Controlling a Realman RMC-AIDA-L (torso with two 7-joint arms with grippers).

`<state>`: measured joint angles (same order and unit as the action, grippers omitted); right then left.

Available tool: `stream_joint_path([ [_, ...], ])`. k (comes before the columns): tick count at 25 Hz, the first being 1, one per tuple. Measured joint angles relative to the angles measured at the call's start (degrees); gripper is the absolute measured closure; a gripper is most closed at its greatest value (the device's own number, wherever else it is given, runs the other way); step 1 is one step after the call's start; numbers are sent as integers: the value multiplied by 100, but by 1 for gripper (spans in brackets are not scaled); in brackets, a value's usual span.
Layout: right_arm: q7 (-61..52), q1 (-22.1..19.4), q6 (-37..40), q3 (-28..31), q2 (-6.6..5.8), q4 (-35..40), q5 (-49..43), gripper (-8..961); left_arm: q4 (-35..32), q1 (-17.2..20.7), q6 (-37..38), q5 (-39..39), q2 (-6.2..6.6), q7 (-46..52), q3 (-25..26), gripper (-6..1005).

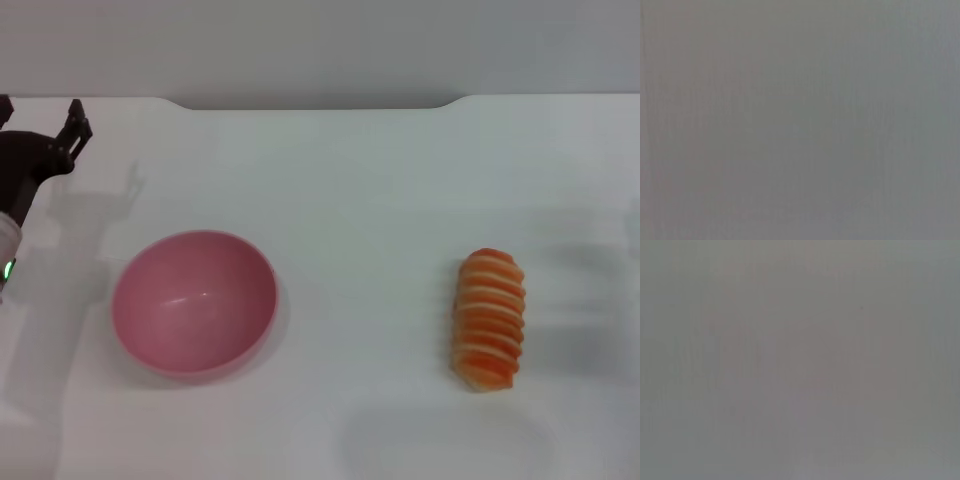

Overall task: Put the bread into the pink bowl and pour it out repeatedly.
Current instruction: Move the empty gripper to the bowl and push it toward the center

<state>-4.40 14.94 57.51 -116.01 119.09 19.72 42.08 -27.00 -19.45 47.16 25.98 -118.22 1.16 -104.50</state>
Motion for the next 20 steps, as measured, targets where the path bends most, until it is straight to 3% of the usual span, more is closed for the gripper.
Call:
stream_joint_path([
  [2, 0, 1, -2, 3, 0, 17, 1, 385, -377, 89, -381, -19, 41, -3, 0, 140],
  [4, 1, 0, -3, 9, 0, 33, 2, 385, -1325, 359, -1136, -196, 117, -97, 54, 140],
  [7, 0, 1, -29, 8, 0, 54, 2, 386, -2195, 610, -1689, -509, 111, -302, 238, 140],
  [10, 0, 5, -82, 8, -3, 84, 2, 387, -2558, 704, -1952, -627, 80, -428, 369, 140],
  [12, 0, 6, -89, 8, -7, 85, 2, 387, -3749, 915, -3345, -816, 49, -793, 583, 140],
  [14, 1, 7, -91, 9, -8, 85, 2, 388, -3926, 945, -3577, -823, 52, -803, 599, 141],
  [17, 0, 8, -91, 9, -9, 85, 2, 389, -4729, 1064, -4781, -874, 55, -841, 692, 141],
  [19, 0, 10, -92, 10, -9, 85, 3, 389, -4878, 1074, -5041, -888, 54, -882, 713, 141],
  [20, 0, 13, -92, 9, -9, 85, 2, 389, -5276, 1077, -5864, -919, 50, -1102, 777, 141],
])
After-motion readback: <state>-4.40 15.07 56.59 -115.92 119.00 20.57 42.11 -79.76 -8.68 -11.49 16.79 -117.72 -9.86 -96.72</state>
